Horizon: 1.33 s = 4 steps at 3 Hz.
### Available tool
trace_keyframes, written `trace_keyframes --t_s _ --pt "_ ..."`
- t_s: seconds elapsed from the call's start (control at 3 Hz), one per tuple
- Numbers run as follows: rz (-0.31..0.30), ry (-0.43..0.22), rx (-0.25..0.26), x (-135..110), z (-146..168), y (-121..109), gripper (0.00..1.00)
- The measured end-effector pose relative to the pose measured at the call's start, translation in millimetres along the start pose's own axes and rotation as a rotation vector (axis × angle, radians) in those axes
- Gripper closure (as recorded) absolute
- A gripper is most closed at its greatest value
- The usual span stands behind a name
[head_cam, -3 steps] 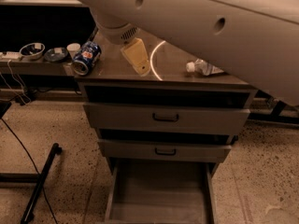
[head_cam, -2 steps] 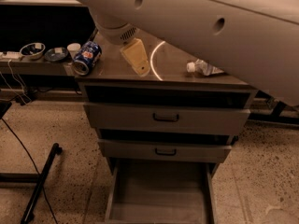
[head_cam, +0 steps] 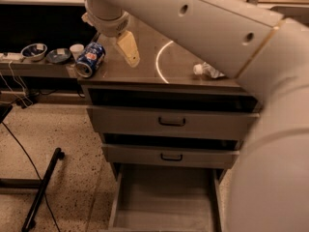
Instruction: Place pepsi can into bottom drawer
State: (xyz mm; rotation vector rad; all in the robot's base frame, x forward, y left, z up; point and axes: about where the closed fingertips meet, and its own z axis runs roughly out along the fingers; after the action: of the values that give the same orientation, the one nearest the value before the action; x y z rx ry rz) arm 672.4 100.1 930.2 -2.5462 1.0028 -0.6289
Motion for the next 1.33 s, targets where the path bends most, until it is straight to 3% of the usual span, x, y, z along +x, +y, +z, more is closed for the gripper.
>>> trace_keyframes --t_s 0.33,0.67,1.0,1.33 --pt "-0.096 -0.118 -0.015 -3.0 57.6 -28.4 0.0" --pt "-0.217 -0.178 -0.007 -4.3 79.5 -53.3 0.0" --pt "-0.367 -0.231 0.046 -8.5 77.1 -73.4 0.0" --pt "-0.523 -0.271 0.037 -17.2 85.8 -74.9 0.0"
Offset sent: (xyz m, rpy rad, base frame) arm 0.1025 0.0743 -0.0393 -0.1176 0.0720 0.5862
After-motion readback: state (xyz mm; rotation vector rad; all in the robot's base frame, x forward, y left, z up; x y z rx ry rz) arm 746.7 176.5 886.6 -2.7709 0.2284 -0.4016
